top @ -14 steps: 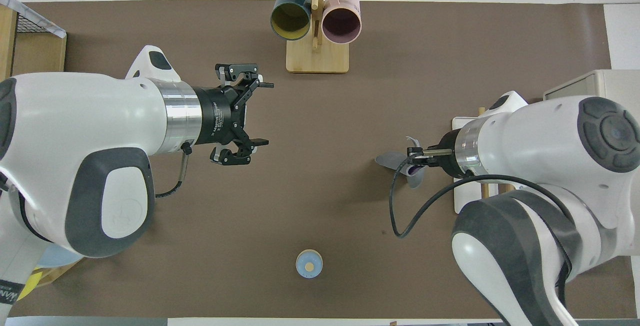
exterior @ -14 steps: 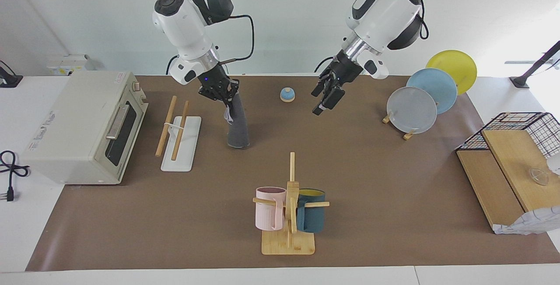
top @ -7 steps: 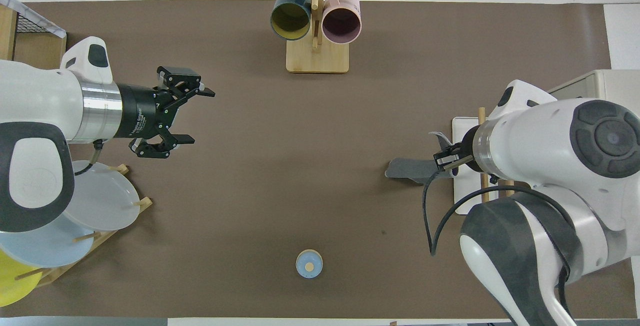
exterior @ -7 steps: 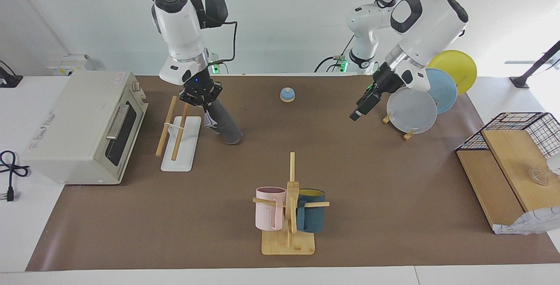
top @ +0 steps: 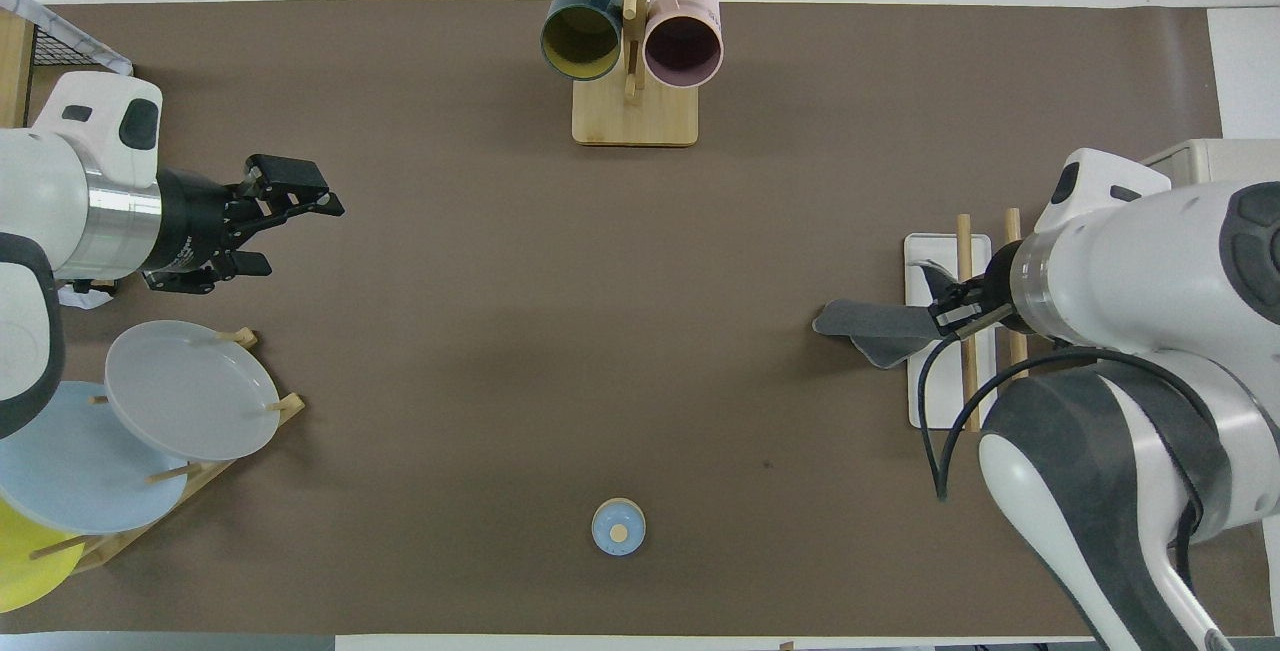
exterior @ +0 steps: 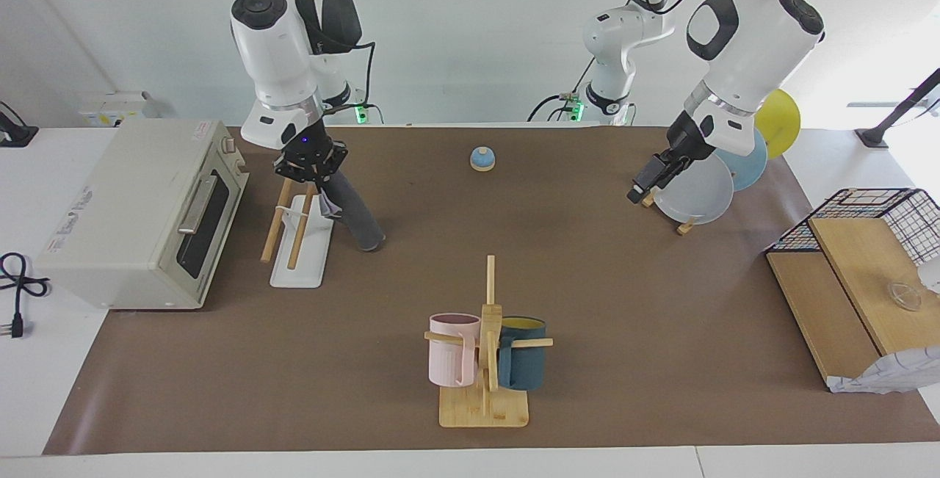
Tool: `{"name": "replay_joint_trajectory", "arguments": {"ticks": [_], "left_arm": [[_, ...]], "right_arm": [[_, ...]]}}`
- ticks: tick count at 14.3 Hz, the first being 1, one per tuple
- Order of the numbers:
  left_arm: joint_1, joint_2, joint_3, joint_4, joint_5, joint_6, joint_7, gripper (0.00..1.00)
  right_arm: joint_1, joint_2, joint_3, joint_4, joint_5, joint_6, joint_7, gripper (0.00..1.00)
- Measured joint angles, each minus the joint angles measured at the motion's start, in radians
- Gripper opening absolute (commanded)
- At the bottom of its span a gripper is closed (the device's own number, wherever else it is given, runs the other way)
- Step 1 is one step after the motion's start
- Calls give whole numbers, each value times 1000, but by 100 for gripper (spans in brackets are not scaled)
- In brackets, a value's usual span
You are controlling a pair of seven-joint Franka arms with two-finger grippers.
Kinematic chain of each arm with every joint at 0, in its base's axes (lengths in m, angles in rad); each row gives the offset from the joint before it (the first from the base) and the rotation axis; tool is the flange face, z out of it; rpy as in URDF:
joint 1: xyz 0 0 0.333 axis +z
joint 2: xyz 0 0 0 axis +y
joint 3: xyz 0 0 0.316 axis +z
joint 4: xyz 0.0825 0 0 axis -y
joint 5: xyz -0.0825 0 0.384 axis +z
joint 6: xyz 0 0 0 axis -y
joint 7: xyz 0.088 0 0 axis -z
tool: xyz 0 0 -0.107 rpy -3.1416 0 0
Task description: Fold towel and hang on rack
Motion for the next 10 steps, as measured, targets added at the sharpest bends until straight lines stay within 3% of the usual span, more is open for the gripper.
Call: {"name": "replay_joint_trajectory", "arguments": {"ticks": [3, 6, 10], "left_arm": [[23, 10, 3, 74, 144, -94, 183, 100], [23, 48, 0, 191, 266, -213, 241, 100], [-3, 81, 6, 250, 307, -286, 296, 100]], "right_arm": [[7, -1, 6, -6, -38, 39, -48, 0], [72, -1, 9, -6, -40, 92, -62, 0], [126, -1, 13, -6, -45, 134, -161, 0]]}}
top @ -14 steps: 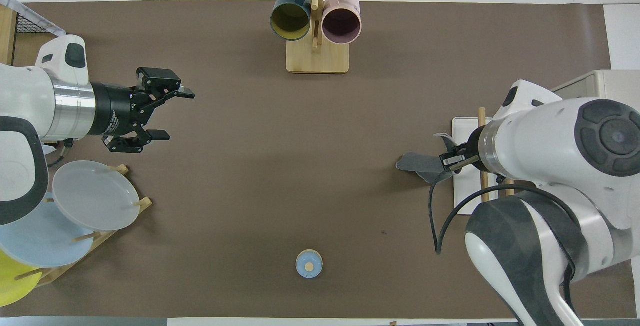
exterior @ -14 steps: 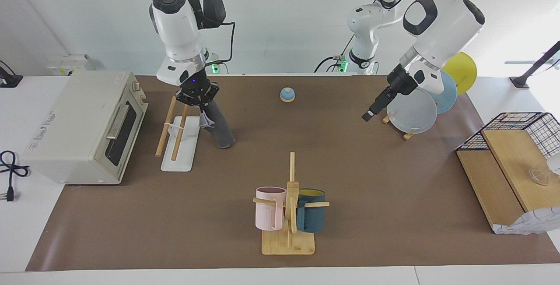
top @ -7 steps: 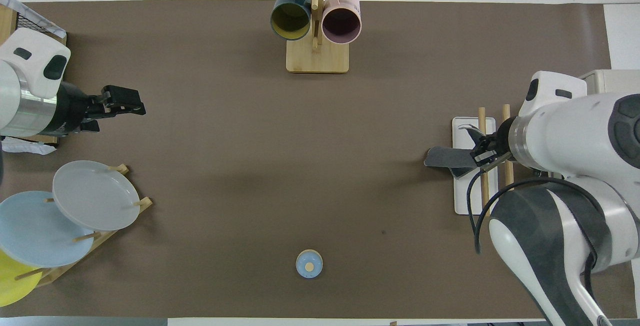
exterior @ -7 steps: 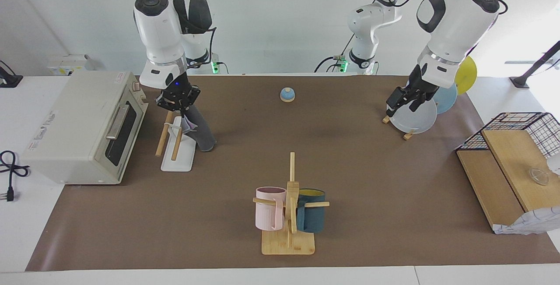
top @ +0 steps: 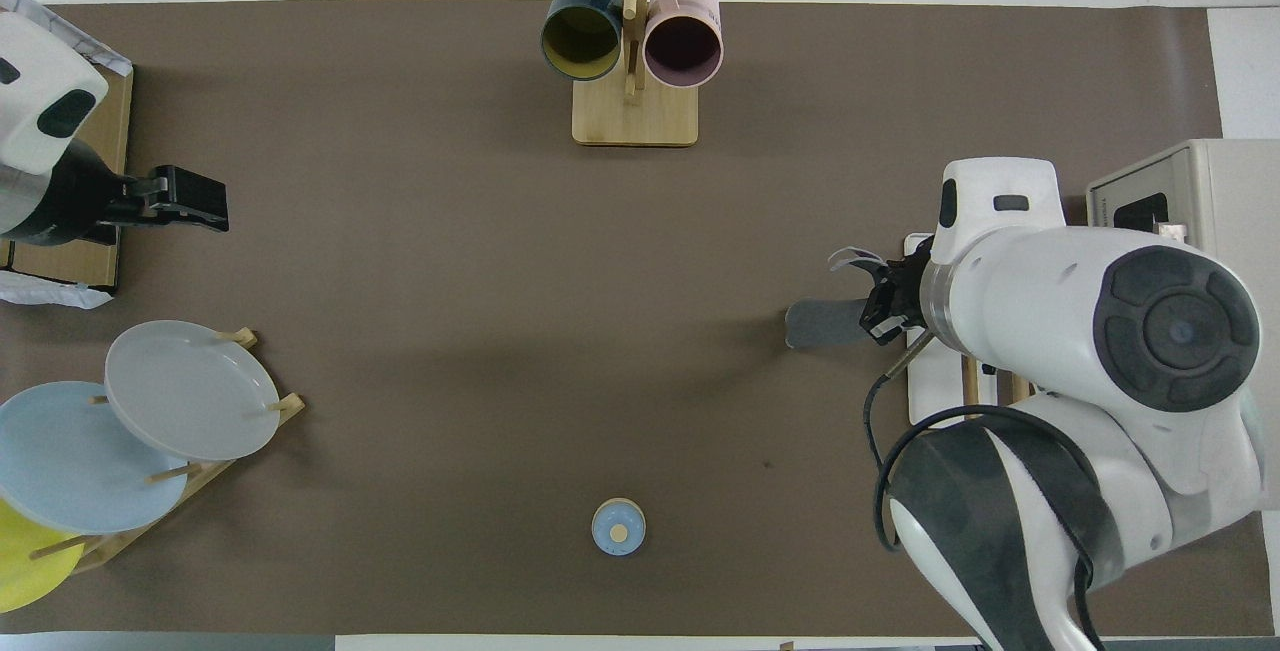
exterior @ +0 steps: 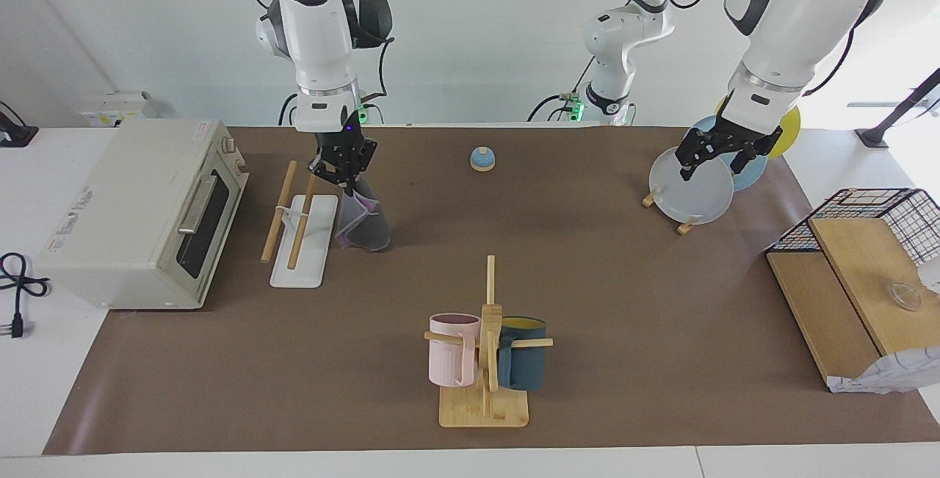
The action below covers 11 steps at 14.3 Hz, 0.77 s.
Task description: Fold towel and hang on rack
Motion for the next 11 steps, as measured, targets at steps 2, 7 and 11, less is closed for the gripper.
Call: {"name": "replay_joint_trajectory", "arguments": {"ticks": [2, 7, 11], "left_arm": [[-116, 1, 97, 0, 14, -25, 9, 100], [-293, 0, 277, -12, -25, -50, 35, 100], [-297, -5, 288, 2, -71, -59, 38, 100]], "right_arm": [[-34, 0, -4, -2, 0, -1, -44, 0], [-182, 0, -14, -19, -1, -2, -204, 0], [-191, 0, -11, -32, -1, -2, -229, 0]]}}
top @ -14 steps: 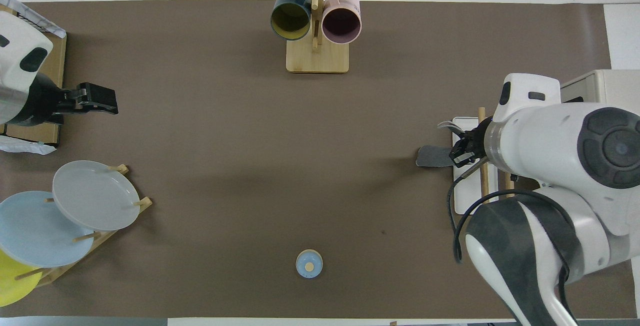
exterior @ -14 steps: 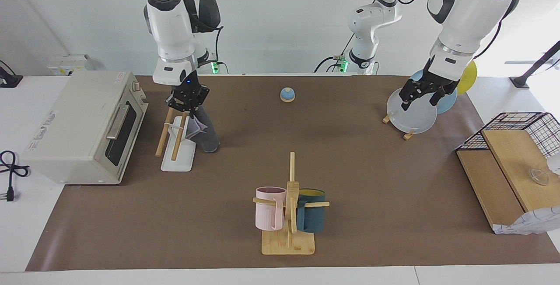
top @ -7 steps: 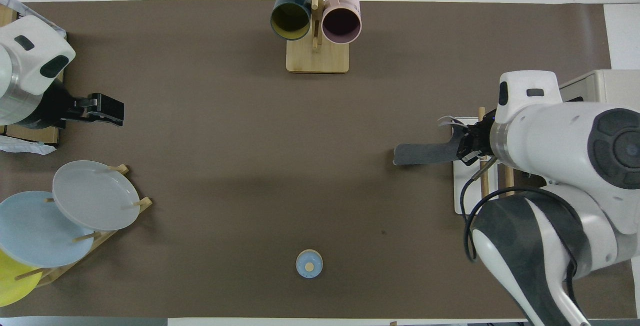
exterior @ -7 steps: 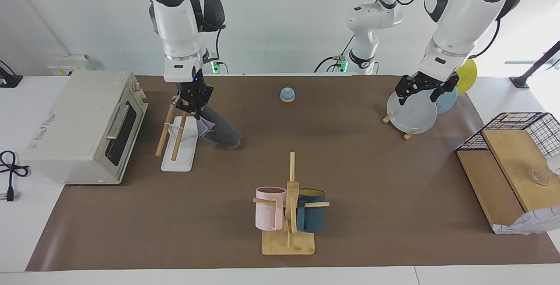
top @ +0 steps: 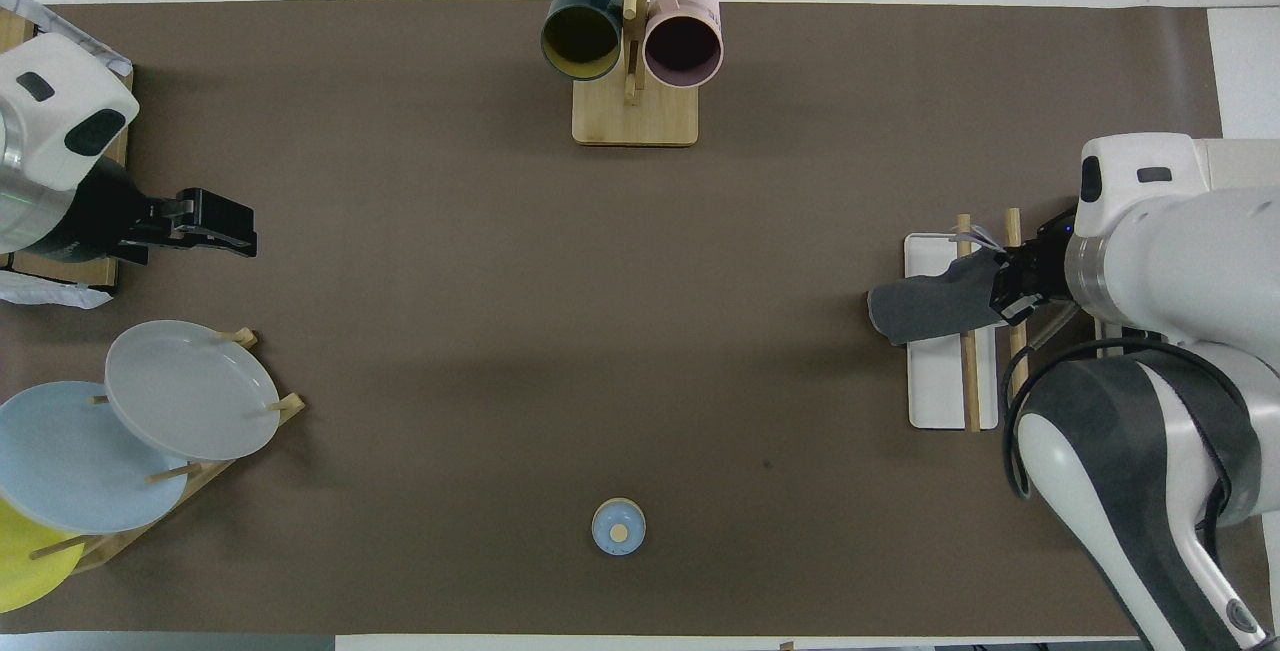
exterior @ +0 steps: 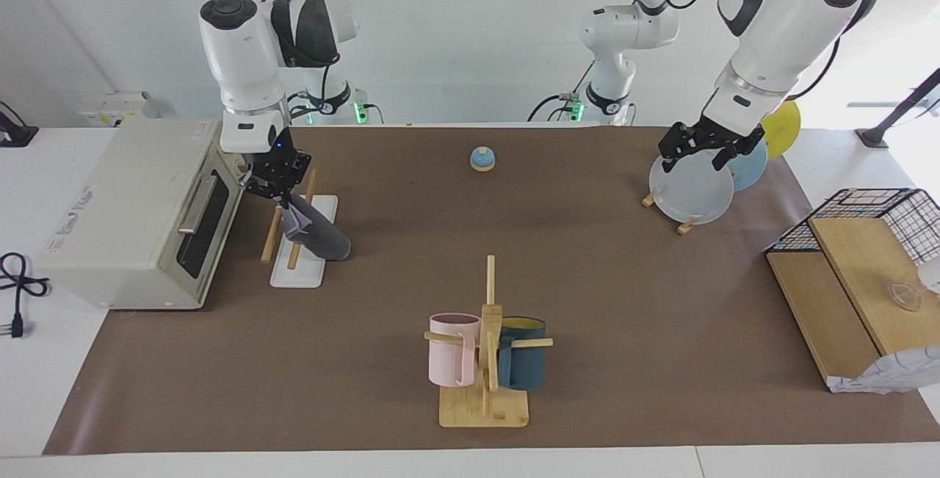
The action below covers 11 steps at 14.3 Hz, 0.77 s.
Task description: Fold towel and hang on rack
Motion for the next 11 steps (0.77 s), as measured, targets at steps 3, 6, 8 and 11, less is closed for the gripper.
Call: {"name": "replay_joint_trajectory", "arguments": {"ticks": [3, 6, 8, 11], "left_arm": [[-38, -7, 33, 6, 0, -18, 5, 100], [-57, -8, 52, 6, 0, -19, 6, 100], [-57, -8, 53, 6, 0, -21, 6, 100], [-58, -7, 54, 5, 0, -26, 6, 100]], "right_arm": [[38, -1, 4, -1, 0, -14, 0, 0], [59, -9, 6, -11, 0, -27, -14, 0], [37, -13, 3, -17, 0, -27, -33, 0], [-43, -14, -1, -21, 0, -27, -108, 0]]}}
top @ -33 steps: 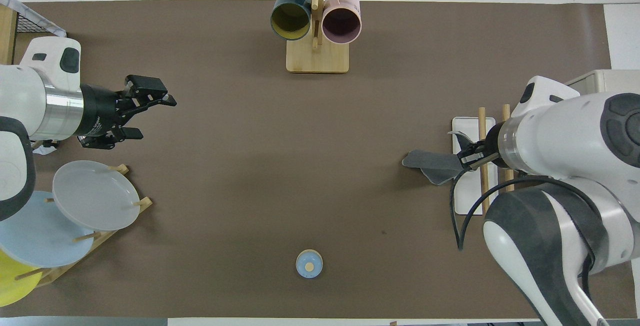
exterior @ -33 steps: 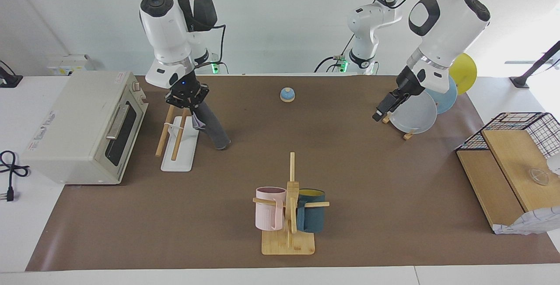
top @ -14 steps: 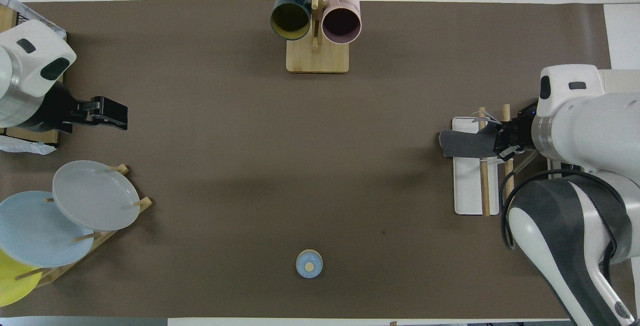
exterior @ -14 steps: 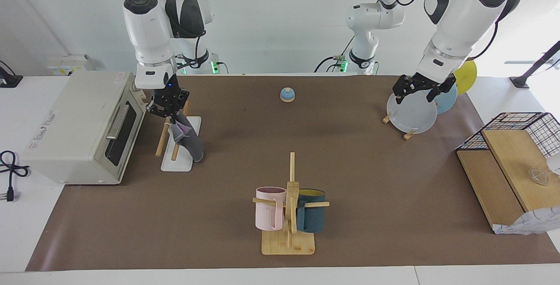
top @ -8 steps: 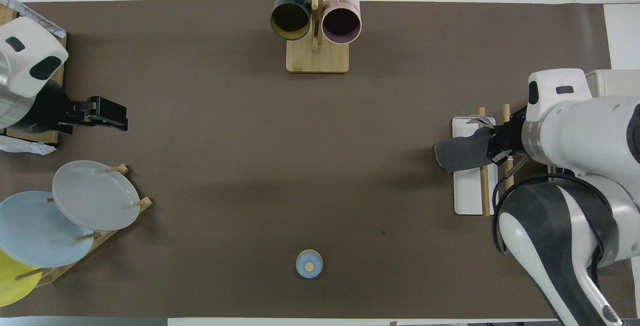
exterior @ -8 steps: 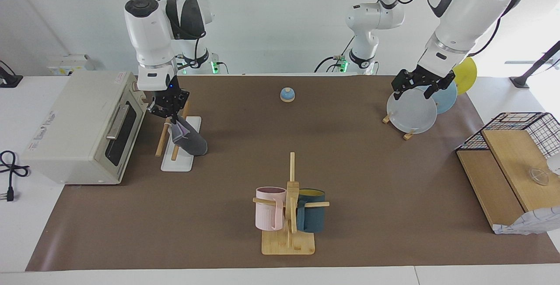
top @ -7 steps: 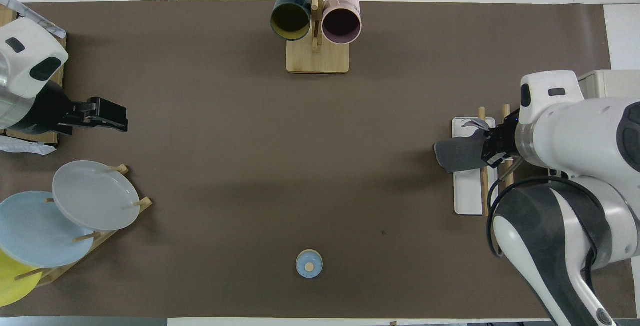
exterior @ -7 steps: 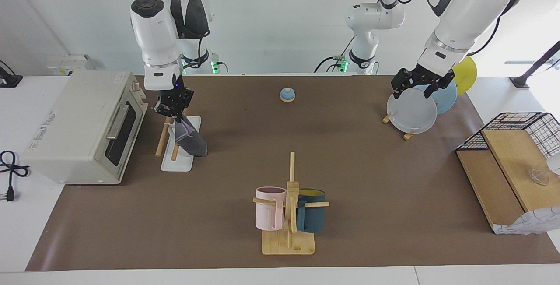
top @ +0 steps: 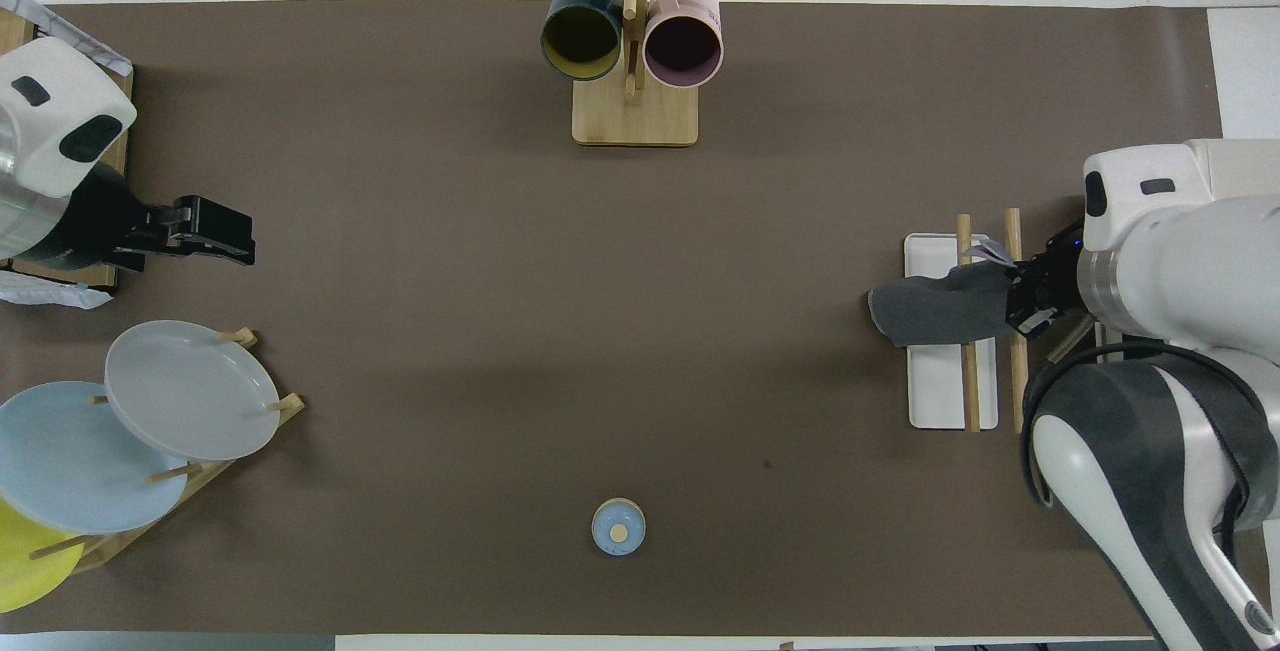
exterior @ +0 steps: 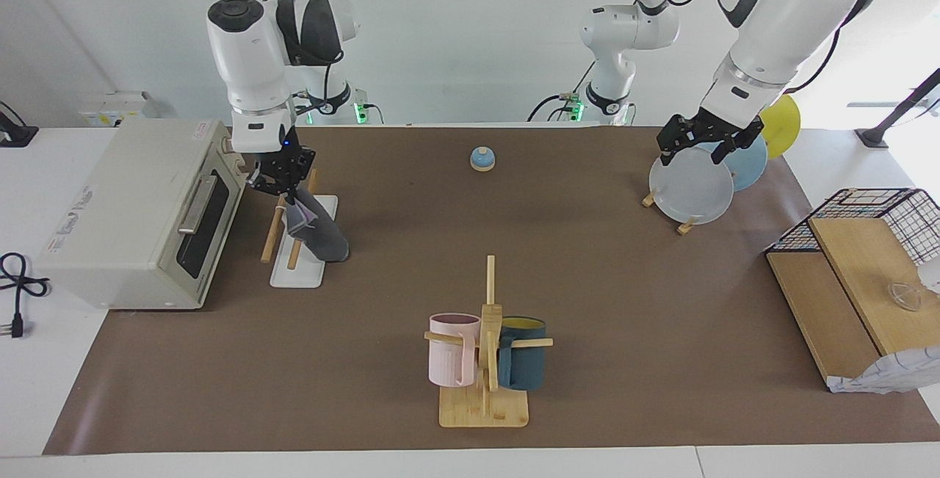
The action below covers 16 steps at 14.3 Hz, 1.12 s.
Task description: Fold towel and hang on rack
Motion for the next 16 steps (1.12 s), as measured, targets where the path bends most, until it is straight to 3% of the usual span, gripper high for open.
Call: {"name": "replay_joint_trajectory", "arguments": {"ticks": [16], "left_arm": [[-3, -3, 1, 1, 8, -10, 0, 100]], "right_arm": [[-102, -18, -1, -20, 0, -41, -132, 0]]}}
